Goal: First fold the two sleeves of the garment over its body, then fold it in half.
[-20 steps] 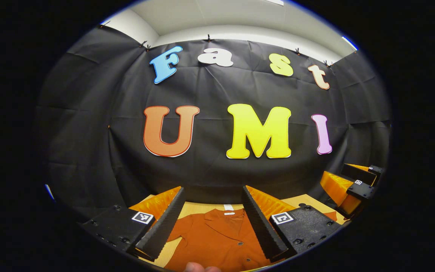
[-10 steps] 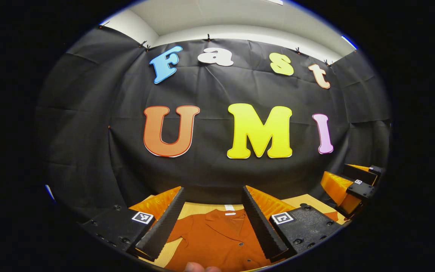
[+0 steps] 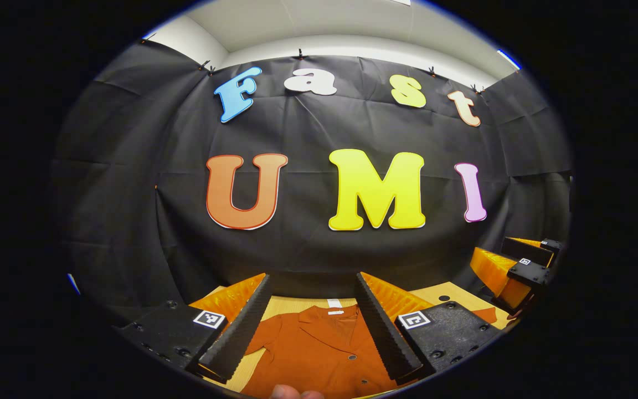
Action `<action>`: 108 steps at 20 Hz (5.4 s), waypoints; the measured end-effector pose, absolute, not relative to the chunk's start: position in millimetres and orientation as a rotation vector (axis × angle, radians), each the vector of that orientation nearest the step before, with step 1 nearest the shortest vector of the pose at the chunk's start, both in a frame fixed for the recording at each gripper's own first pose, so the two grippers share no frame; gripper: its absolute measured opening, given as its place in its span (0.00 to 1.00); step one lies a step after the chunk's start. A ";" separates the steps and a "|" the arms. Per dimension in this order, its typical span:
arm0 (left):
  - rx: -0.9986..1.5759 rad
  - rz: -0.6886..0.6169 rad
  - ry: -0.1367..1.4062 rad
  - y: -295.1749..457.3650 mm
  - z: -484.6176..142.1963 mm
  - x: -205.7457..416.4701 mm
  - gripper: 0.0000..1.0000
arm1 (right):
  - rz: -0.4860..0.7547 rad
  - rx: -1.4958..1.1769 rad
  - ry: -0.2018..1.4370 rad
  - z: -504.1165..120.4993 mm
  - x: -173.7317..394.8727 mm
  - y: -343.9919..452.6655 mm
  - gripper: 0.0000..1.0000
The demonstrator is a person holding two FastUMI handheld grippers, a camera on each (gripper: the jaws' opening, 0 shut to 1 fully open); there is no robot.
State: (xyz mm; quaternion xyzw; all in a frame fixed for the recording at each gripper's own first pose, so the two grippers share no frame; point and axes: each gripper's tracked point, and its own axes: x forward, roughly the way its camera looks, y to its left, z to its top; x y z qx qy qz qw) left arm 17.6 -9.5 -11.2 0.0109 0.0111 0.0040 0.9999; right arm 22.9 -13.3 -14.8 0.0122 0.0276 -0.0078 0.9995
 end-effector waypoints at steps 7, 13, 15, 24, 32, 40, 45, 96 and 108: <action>0.032 0.007 0.045 -16.8 -20.8 20.9 0.97 | 0.005 0.028 0.084 -25.8 34.4 -26.2 0.95; 0.063 -0.004 0.092 -24.4 -36.6 17.0 0.98 | -0.028 0.020 0.206 -72.7 44.2 -100.0 0.94; 0.071 -0.005 0.113 -28.5 -45.1 16.3 0.97 | -0.061 0.025 0.251 -94.3 44.4 -140.4 0.95; 0.063 -0.039 0.191 -76.1 -63.4 21.4 0.97 | -0.280 0.098 0.503 -230.7 47.3 -317.7 0.95; 0.101 -0.022 0.257 -101.3 -84.6 29.5 0.97 | -0.407 0.185 0.712 -354.6 40.3 -384.2 0.98; 0.131 -0.016 0.277 -108.7 -88.7 33.0 0.98 | -0.466 0.216 0.837 -405.5 29.4 -393.3 0.96; 0.117 -0.015 0.289 -105.3 -92.1 31.9 0.98 | -0.460 0.185 0.802 -408.6 24.6 -399.9 0.86; 0.010 0.411 0.277 292.9 -112.7 -63.1 0.99 | 0.287 -0.210 0.700 -341.2 235.5 287.7 0.05; -0.067 0.465 0.356 328.4 -173.8 -68.1 0.99 | 0.491 -0.053 0.803 -374.0 178.6 356.7 0.69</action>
